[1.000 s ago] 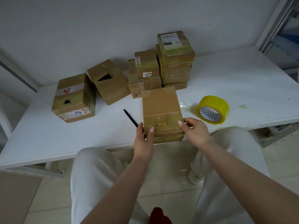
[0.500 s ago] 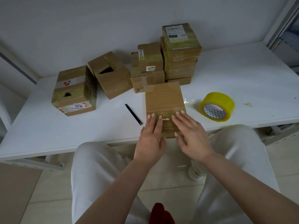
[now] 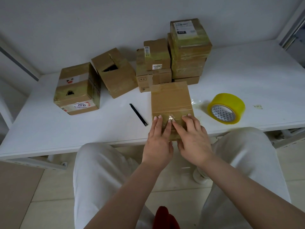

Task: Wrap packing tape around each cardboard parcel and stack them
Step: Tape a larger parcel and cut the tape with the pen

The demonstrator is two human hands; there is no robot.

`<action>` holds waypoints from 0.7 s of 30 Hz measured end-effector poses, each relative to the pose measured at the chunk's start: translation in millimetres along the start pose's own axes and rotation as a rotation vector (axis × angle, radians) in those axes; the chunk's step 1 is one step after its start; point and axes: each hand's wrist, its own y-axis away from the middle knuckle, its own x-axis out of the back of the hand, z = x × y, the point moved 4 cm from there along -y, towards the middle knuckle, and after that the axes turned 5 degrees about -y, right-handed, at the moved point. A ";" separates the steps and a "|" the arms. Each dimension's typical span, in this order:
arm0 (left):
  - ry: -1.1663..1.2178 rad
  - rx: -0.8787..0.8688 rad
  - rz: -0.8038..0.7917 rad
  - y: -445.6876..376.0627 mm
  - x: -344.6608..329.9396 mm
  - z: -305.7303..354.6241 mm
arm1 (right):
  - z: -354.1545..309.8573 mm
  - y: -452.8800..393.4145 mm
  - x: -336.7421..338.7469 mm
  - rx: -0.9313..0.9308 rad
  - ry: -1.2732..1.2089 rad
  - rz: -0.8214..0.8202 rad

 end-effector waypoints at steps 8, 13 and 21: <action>-0.053 -0.003 -0.058 1.3 3.0 5.3 | 1.3 -1.1 8.5 -0.002 -0.091 0.101; 0.031 -0.048 0.005 3.4 4.9 -4.6 | 9.7 0.4 8.7 0.047 -0.168 0.174; 0.153 -0.052 0.050 8.3 7.7 -9.5 | 14.7 7.3 1.8 0.056 -0.260 0.177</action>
